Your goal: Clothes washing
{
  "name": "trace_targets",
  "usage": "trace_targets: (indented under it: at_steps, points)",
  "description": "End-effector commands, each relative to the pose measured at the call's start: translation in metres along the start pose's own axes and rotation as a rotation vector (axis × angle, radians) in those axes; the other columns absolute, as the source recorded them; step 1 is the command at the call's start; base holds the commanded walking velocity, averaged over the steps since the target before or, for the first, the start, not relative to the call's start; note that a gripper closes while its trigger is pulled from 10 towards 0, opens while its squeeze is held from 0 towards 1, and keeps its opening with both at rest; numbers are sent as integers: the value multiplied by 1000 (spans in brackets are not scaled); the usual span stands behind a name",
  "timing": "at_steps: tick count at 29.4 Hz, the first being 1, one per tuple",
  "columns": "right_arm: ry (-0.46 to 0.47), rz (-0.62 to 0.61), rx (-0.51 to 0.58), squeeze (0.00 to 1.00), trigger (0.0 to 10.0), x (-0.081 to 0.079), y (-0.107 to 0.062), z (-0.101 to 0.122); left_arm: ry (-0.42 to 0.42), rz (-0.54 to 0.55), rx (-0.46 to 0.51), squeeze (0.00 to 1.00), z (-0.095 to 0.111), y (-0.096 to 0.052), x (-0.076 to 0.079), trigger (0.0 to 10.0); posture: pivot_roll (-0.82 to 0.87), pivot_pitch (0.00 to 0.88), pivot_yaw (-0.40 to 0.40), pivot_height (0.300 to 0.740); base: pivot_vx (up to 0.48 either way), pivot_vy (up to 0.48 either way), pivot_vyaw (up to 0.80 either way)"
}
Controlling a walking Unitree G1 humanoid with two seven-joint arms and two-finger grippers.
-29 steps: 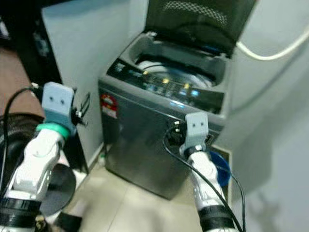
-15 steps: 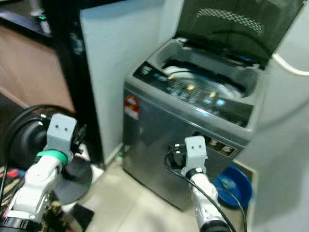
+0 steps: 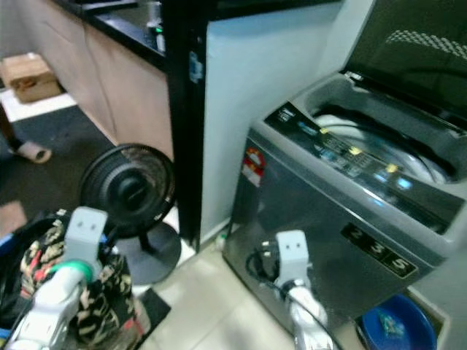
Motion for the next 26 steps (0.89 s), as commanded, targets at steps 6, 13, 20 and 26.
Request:
trace_targets:
  at_steps: [6, 13, 20, 26]
  points:
    - [-15, 13, 34, 0, 10000, -4, 3, 6, -10, 9, 15, 0, 1, 2, 0, 10000, 87, 22, -44, 740, 0, 0, 763]
    - [-17, 18, 48, 0, 10000, -7, 4, 9, -10, 16, 21, 0, 2, 4, 0, 10000, 86, 24, -45, 740, 0, 0, 763]
    - [-19, 22, 56, 0, 10000, -7, 5, 10, -9, 19, 26, 0, 3, 5, 1, 10000, 87, 24, -45, 740, 0, 0, 763]
    - [-21, 24, 59, 0, 10000, -7, 6, 10, -9, 17, 30, 0, 3, 6, 3, 10000, 87, 24, -46, 740, 0, 0, 763]
Point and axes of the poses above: a point about 5 cm out from each wrist's last joint towards the gripper, its own y axis pointing out of the wrist towards the gripper, its own z axis along the axis of the wrist's last joint, x = y × z, the point moved 3 cm from there along y, pointing out of the wrist towards the gripper, and after that the axes turned 12 degrees about -y, right-handed, at the moved point
